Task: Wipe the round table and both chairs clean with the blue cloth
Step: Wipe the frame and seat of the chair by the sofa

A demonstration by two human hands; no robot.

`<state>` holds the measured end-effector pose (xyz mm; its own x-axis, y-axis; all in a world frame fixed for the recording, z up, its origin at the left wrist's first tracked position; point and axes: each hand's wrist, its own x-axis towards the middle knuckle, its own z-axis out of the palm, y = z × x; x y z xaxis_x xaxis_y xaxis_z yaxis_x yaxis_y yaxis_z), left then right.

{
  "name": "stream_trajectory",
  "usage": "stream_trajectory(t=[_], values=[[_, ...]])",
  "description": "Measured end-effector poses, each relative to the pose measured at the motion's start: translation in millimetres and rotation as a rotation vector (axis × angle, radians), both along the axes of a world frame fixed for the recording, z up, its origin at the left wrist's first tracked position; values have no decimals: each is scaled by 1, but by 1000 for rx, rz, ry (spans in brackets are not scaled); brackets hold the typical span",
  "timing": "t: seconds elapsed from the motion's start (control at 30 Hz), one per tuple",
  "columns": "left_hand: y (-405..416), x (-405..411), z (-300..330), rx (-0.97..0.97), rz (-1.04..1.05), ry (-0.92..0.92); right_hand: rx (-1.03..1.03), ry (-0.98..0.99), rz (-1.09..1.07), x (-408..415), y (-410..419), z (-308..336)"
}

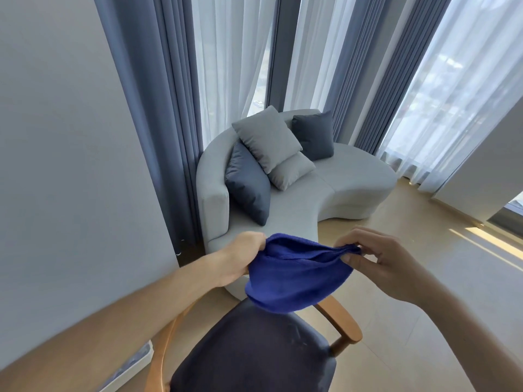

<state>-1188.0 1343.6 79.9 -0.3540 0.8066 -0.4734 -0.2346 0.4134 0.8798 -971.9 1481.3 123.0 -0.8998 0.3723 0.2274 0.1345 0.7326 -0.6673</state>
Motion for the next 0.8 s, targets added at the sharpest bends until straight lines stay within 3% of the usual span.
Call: stream_trajectory(t=[0.07,0.3,0.6,0.7,0.8], values=[[-1,-1,4,15,-83,-64,7,4,0,-2,0,0],[-5,-14,5,19,-374,77,35,-24,11,-7,-3,-1],[-11,-18,0,104,-436,93,38,-29,1,-8,-8,1],[-7,-12,2,106,-338,243,90,-38,29,-9,-12,1],[-8,-15,7,58,-343,611,126,-62,39,-12,-14,1]])
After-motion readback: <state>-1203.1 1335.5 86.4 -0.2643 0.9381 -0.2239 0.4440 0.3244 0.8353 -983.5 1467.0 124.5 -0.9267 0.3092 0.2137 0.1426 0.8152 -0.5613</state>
